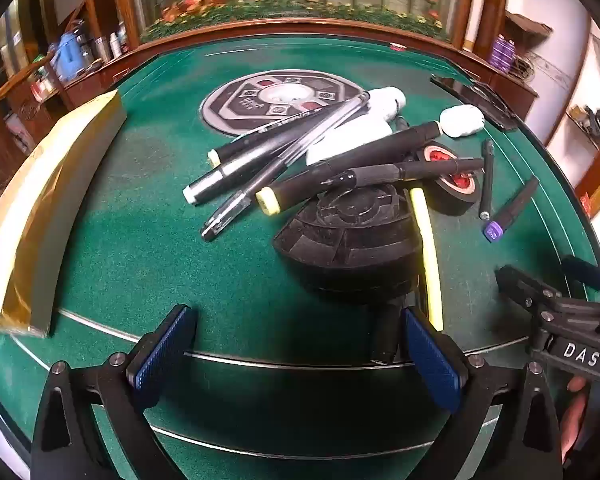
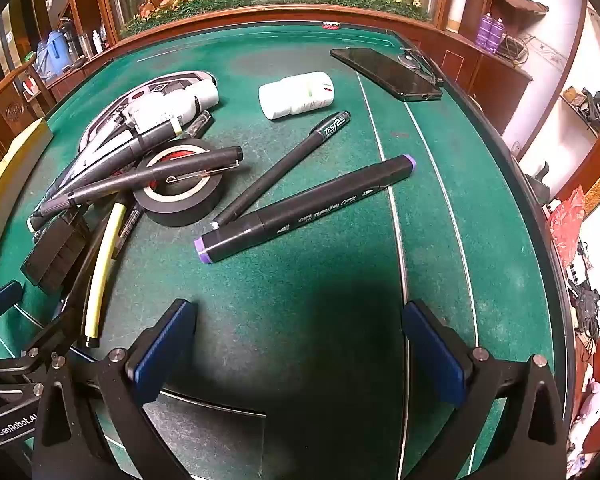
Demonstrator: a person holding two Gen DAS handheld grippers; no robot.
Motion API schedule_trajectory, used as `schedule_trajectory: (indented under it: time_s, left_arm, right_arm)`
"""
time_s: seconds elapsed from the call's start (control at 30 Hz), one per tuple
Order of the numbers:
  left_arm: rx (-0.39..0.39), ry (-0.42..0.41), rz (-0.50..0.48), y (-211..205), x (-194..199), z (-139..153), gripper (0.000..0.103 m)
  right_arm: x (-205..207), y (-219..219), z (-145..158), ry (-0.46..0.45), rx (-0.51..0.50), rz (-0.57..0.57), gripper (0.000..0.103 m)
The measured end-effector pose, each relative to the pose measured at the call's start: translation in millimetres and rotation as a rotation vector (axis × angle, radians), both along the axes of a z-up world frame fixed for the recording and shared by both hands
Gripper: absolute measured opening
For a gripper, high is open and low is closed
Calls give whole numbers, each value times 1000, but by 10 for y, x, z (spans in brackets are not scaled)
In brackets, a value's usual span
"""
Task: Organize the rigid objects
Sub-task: 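Grasp the purple-capped black marker with the right tool while the left tool grasps the black round holder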
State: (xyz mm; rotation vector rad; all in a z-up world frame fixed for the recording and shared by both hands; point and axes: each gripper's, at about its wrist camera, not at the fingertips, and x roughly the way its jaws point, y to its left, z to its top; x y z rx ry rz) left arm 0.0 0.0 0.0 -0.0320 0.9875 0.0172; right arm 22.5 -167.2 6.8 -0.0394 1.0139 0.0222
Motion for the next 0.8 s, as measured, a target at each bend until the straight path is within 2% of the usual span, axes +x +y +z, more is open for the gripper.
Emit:
schedule_trajectory:
  time_s: [0.23,0.33,0.4,0.57,0.63,0.7,0.77,0.8]
  left_arm:
    - [11,-12,1,31,10,12,103]
    - [3,-9,7,37,18,13,103]
    - [6,-5,25,18,7,14,103]
    - [6,-3,30,14,25,25,103]
    - [7,-1,1,-6,33,40,103]
    - [15,8,-81,10,51,26,103]
    - [45,-32,-107,67,0,87,101]
    - [54,-89,-100,125,-74,160,101]
  right_arm:
    - [11,-1,0,0,-6,10,103]
    - [17,-13,-3,1,-7,78,103]
    - [19,-22,-28,-1,7,121,103]
    - [-33,-96,12,-7,51,117,103]
    - [-54,-111,28,-6,53,121,103]
    - [-64,-124,36,0,69,121,103]
    - [-58,-192,63,13,117,124,101]
    - [-58,-240,87,18,155,121,96]
